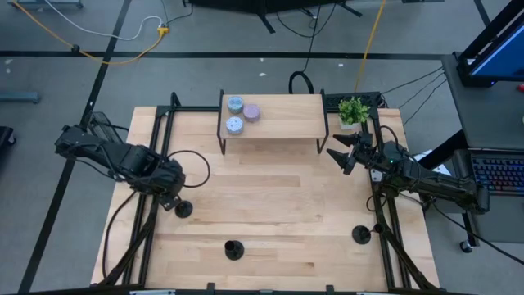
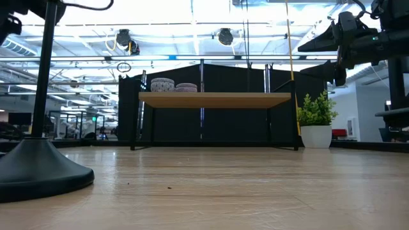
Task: Pick & Place candle stick holders
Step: Put the left black candlestick holder on the shelf
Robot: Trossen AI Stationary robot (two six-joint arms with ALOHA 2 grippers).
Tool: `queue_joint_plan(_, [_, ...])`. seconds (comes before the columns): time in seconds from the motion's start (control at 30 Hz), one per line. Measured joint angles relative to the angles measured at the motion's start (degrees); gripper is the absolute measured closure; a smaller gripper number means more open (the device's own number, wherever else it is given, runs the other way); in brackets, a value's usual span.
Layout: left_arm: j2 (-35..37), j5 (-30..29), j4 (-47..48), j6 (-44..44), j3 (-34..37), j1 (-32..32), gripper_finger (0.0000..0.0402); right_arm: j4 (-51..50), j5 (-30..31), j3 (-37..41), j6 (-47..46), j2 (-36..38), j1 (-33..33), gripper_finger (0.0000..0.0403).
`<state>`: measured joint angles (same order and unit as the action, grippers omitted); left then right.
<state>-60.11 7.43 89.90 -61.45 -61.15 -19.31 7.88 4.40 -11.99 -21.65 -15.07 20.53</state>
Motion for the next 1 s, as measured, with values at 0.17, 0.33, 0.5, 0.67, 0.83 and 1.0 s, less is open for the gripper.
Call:
queue_joint_plan(0.17, [-0.3,4.6,0.0,0.6,5.2,0.0,0.0158,0.0,0.0,0.0,0.0,0.0,0.0,0.0014])
queue_joint_plan(0.33, [-0.1,5.5,-0.3,-0.3,6.3,0.0,0.0169,0.0,0.0,0.0,0.0,0.0,0.0,0.0014])
queue_joint_plan(0.5, [-0.1,4.5,-1.3,0.7,6.3,0.0,0.0248,0.0,0.0,0.0,0.0,0.0,0.0,0.0014])
queue_joint_plan(0.67, [-0.1,1.9,-4.5,1.4,6.3,0.0,0.0365,0.0,0.0,0.0,-0.1,0.0,0.0,0.0014])
queue_joint_plan(0.83, [-0.1,0.5,-9.4,2.0,6.5,0.4,0.0379,0.6,0.0,0.0,-0.2,0.0,0.0,0.0014])
queue_joint_plan(1.0, [-0.2,0.0,-11.5,2.7,6.1,1.1,0.0387,0.9,-0.1,0.0,-0.4,0.0,0.0,0.0014])
